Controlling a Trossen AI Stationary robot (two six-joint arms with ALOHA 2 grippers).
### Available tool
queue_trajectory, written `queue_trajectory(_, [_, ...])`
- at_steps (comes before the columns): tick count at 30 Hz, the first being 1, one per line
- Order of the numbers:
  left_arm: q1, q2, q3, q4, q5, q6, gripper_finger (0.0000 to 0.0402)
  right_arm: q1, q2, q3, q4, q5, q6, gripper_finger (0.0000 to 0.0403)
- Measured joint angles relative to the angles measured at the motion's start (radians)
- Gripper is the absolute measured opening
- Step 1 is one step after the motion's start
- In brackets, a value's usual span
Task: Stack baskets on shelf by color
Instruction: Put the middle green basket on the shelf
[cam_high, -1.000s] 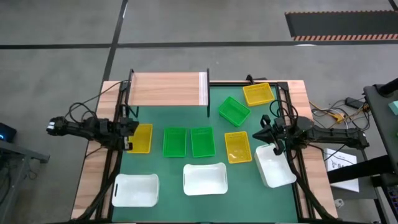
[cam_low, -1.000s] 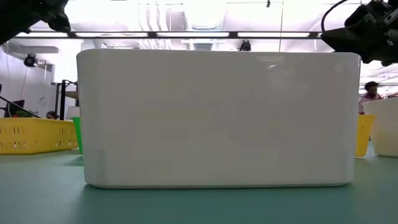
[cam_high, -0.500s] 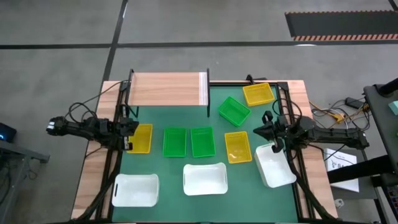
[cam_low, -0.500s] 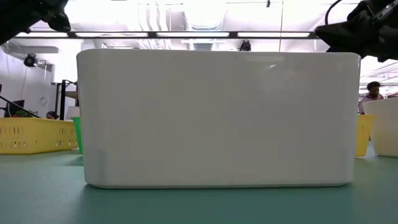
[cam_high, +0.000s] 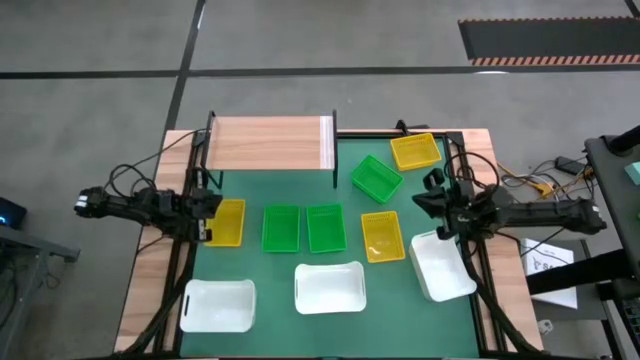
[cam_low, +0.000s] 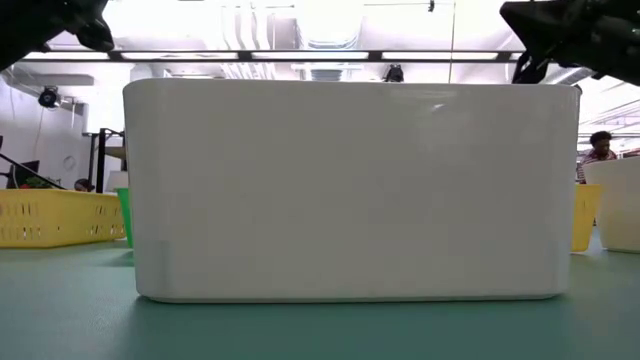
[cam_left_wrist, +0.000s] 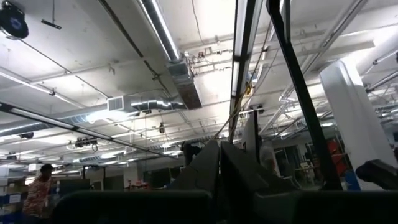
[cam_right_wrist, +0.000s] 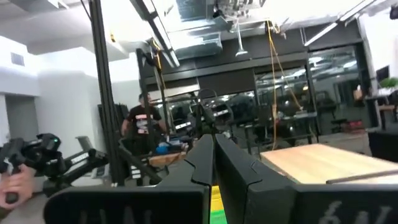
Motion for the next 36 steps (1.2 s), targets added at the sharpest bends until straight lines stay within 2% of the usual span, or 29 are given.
queue_trajectory(6, [0.0,-0.001,0.0,0.053,0.0,-0.044,0.0,0.0,0.145,0.003,0.163,0.076,-0.073,0.0009])
queue_trajectory(13, [0.0,0.001,0.0,0.056,0.0,-0.044,0.0,0.0,0.287,0.119,0.148,0.076,-0.129,0.0009])
queue_trajectory(18, [0.0,0.001,0.0,0.056,0.0,-0.044,0.0,0.0,0.381,0.228,0.012,0.075,-0.186,0.0009])
queue_trajectory(24, [0.0,0.004,0.0,0.053,0.0,-0.044,0.0,0.013,0.471,0.386,-0.252,0.065,-0.198,0.0009])
queue_trajectory(36, [0.0,0.011,0.0,0.052,0.0,-0.071,0.0,0.175,0.651,0.633,-0.63,0.065,-0.267,0.0009])
